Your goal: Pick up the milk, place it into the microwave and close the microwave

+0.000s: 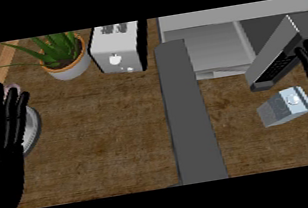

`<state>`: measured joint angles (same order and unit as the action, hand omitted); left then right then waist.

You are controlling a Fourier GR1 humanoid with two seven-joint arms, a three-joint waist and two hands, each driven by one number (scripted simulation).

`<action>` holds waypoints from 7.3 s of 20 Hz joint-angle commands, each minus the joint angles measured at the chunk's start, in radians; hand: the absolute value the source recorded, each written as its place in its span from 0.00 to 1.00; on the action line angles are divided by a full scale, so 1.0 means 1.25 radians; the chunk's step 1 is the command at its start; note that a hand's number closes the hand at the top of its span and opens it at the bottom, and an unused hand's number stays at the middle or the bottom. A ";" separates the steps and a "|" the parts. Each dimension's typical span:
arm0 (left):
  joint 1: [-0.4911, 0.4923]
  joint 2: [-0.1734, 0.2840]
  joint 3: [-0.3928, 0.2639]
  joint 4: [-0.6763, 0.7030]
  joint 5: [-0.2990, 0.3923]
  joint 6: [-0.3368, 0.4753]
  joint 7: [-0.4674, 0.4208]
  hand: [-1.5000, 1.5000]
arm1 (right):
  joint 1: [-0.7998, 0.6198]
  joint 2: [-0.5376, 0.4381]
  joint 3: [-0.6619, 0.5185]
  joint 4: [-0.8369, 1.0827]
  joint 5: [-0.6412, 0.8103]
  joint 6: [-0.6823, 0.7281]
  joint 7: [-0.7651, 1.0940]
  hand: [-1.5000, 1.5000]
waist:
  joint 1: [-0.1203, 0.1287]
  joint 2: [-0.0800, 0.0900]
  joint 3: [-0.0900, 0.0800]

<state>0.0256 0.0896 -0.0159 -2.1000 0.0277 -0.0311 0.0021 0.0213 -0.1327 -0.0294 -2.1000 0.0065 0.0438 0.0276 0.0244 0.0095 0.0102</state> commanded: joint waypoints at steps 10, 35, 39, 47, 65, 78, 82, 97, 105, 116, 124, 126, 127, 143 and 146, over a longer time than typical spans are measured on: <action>-0.027 -0.013 0.084 0.141 0.064 0.004 0.003 0.00 | -0.019 0.104 0.039 0.036 -0.035 -0.140 0.027 0.00 | -0.021 -0.008 -0.008; 0.328 -0.057 0.047 -0.016 0.065 -0.110 -0.153 0.00 | 0.030 0.091 0.053 0.140 0.170 -0.397 -0.070 0.00 | -0.016 -0.008 -0.008; 0.346 -0.067 0.019 -0.067 0.034 -0.102 -0.123 0.00 | -0.003 0.093 0.019 0.240 0.138 -0.392 -0.122 0.00 | -0.016 -0.008 -0.008; 0.357 -0.067 0.037 -0.076 0.049 -0.119 -0.119 0.00 | 0.027 0.074 -0.053 0.315 0.088 -0.383 -0.203 0.00 | -0.017 -0.008 -0.008; 0.466 -0.071 0.005 -0.058 0.044 -0.145 -0.237 0.00 | 0.016 -0.008 -0.186 0.644 -0.020 -0.242 -0.423 0.00 | -0.014 -0.008 -0.008; 0.403 -0.059 0.035 -0.018 0.054 -0.129 -0.206 0.00 | -0.065 -0.009 -0.226 0.939 -0.033 -0.229 -0.601 0.00 | -0.015 -0.008 -0.008; 0.407 -0.058 0.043 -0.020 0.070 -0.154 -0.218 0.00 | -0.162 -0.093 -0.269 1.095 -0.064 -0.145 -0.635 0.00 | -0.012 -0.007 -0.008; 0.484 -0.037 0.094 -0.015 0.113 -0.213 -0.290 0.00 | -0.275 -0.112 -0.305 1.361 -0.098 -0.101 -0.799 0.00 | -0.006 -0.006 -0.007; 0.394 -0.068 0.049 -0.021 0.057 -0.148 -0.208 0.00 | -0.254 -0.105 -0.323 1.377 -0.157 0.077 -0.887 1.00 | -0.013 -0.006 -0.007; 0.449 -0.048 0.104 -0.060 0.119 -0.190 -0.202 0.00 | -0.268 -0.029 -0.273 1.309 -0.177 0.148 -0.844 1.00 | -0.014 -0.009 -0.008; 0.461 -0.071 0.083 -0.017 0.079 -0.194 -0.262 0.00 | -0.276 -0.040 -0.133 1.240 -0.103 0.293 -0.789 1.00 | -0.014 -0.011 -0.009; 0.447 -0.049 0.123 -0.019 0.117 -0.209 -0.252 0.00 | -0.275 -0.036 -0.113 1.200 -0.101 0.290 -0.765 1.00 | -0.017 -0.011 -0.009; 0.454 -0.047 0.132 0.002 0.131 -0.226 -0.273 0.00 | -0.247 -0.005 -0.089 1.178 -0.083 0.263 -0.781 1.00 | -0.017 -0.011 -0.009; 0.462 -0.050 0.152 -0.048 0.162 -0.231 -0.209 0.00 | 0.092 0.105 0.162 0.414 -0.158 0.009 -0.318 1.00 | -0.021 -0.010 -0.008; 0.495 -0.045 0.187 -0.025 0.184 -0.280 -0.250 0.00 | 0.056 0.106 0.174 0.391 -0.147 -0.045 -0.271 1.00 | -0.016 -0.009 -0.008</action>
<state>0.6210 0.0308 0.1874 -2.1069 0.2307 -0.3554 -0.3241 0.0960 -0.0099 0.1481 -1.5256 -0.1683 0.0591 -0.3983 -0.0015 -0.0029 -0.0005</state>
